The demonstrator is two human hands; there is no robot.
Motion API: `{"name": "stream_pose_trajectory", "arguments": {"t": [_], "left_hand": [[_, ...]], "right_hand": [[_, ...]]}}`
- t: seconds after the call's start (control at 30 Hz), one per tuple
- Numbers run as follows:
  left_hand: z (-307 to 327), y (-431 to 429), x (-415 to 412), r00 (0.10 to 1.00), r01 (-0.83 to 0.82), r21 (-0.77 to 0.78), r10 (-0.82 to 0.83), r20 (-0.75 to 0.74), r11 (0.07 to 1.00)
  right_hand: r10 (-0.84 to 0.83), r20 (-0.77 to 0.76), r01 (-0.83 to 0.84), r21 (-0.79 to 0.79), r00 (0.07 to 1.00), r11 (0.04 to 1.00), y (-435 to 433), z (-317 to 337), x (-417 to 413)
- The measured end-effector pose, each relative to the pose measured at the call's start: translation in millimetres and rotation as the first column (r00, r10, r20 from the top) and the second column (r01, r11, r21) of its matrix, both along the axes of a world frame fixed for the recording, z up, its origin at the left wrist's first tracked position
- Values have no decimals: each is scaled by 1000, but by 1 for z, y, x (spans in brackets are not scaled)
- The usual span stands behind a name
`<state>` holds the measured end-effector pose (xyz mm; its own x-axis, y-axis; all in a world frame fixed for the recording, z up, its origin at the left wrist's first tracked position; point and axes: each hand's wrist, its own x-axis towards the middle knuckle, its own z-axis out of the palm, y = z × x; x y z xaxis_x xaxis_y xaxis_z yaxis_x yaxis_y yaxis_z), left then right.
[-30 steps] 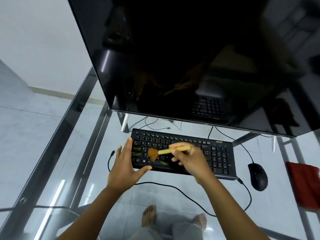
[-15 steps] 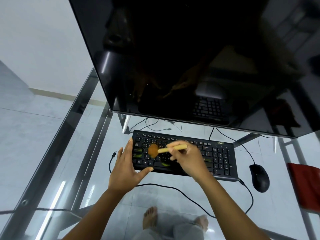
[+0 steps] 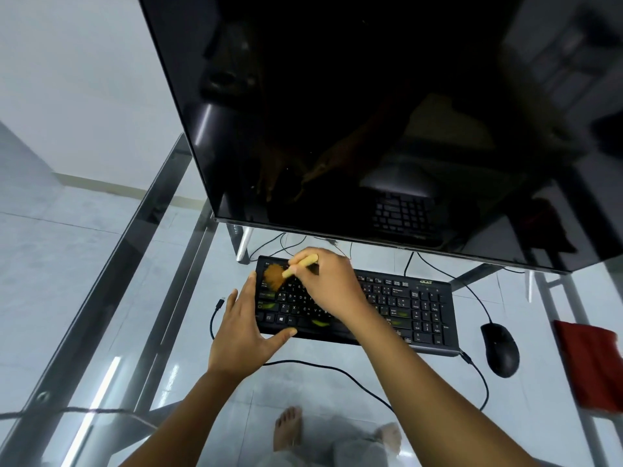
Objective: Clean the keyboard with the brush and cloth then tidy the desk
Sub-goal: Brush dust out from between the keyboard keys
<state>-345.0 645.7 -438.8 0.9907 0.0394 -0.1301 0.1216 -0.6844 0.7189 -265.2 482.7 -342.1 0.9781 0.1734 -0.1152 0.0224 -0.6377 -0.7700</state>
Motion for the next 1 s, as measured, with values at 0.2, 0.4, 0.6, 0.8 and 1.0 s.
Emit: {"name": "stream_pose_trajectory", "arguments": {"t": [0.2, 0.4, 0.6, 0.8, 1.0], "left_hand": [[2, -1, -1, 999, 4, -9, -3, 34, 1000], [4, -3, 0, 993, 21, -3, -20, 117, 1000], [4, -3, 1, 999, -3, -32, 5, 38, 999], [5, -2, -2, 998, -5, -27, 7, 56, 1000], [6, -2, -1, 998, -8, -31, 10, 66, 1000]], "right_hand": [[-10, -78, 19, 116, 997, 993, 13, 6, 2], [194, 235, -137, -239, 952, 961, 14, -7, -7], [-163, -192, 217, 302, 968, 929, 19, -2, -11], [-26, 40, 23, 85, 999, 996, 14, -4, -17], [-207, -26, 208, 172, 978, 963, 2, -7, -20]]}}
